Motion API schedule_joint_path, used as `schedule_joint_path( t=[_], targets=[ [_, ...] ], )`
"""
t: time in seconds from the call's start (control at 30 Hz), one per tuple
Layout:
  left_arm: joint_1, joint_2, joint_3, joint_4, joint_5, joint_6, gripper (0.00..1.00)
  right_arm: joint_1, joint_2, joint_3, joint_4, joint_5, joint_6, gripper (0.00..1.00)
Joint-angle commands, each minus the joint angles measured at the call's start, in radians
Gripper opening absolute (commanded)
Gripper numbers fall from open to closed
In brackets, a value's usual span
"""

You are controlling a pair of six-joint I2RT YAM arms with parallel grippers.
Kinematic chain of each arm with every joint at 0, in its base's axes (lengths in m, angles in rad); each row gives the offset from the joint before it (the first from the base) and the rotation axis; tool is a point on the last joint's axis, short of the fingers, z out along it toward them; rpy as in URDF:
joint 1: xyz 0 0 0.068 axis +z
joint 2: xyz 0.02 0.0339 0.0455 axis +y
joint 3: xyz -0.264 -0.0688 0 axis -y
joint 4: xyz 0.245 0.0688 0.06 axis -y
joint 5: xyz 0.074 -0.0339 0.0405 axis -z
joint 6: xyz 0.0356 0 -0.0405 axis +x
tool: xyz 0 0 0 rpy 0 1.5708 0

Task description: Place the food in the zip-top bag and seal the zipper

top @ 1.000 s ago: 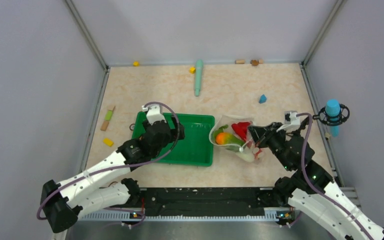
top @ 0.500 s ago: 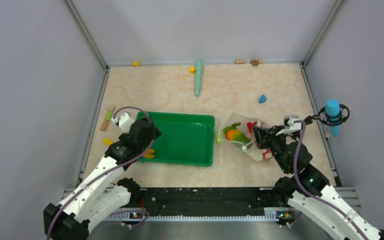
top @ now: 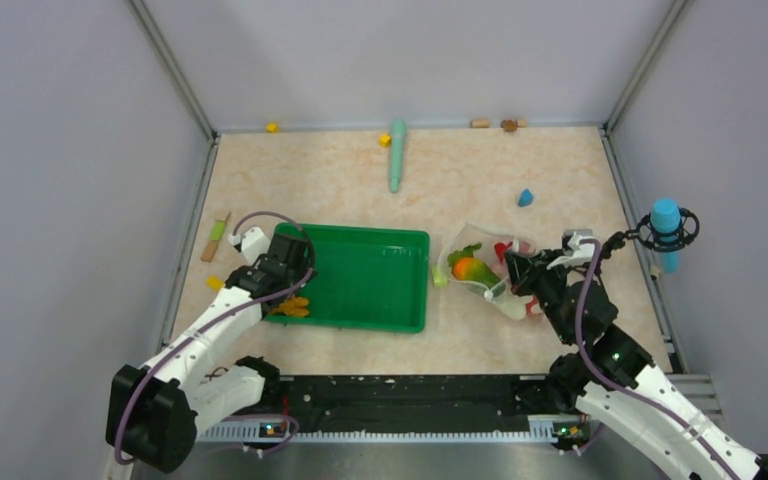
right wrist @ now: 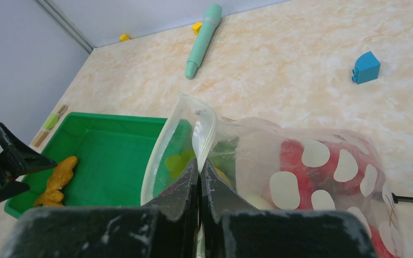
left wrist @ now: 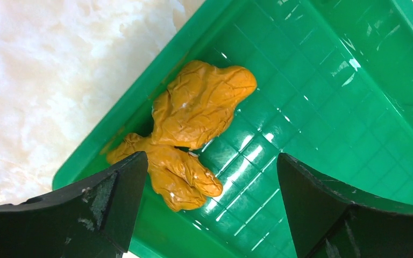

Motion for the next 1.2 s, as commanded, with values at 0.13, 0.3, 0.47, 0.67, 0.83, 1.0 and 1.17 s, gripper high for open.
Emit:
schedule_joint_path(
  t=[0.13,0.3,0.47,0.67,0.83,1.0,1.17],
  targets=[
    [0.036,0.037,-0.052,0.185,-0.035,0.114,0.95,-0.005,-0.025,0.024,0.021,0.023,0.018,0.0],
    [0.062,0.114,-0.066,0.242,-0.007,0.139,0.95,-0.005,-0.048,0.017,0.015,0.037,0.018,0.0],
    [0.073,0.171,-0.085,0.299,0.02,0.139,0.95,-0.005,-0.046,0.015,0.011,0.028,0.022,0.0],
    [0.088,0.254,-0.075,0.365,0.104,0.162,0.9,-0.005,-0.046,0.008,0.019,0.043,0.022,0.0],
    [0.088,0.326,-0.057,0.463,0.322,0.221,0.83,-0.005,-0.037,-0.002,0.037,0.051,0.016,0.0],
    [0.086,0.422,0.01,0.449,0.414,0.269,0.71,-0.004,-0.018,-0.007,0.061,0.046,0.01,0.0],
    [0.086,0.433,0.014,0.466,0.474,0.291,0.63,-0.006,-0.007,-0.005,0.07,0.053,-0.001,0.0]
  ],
)
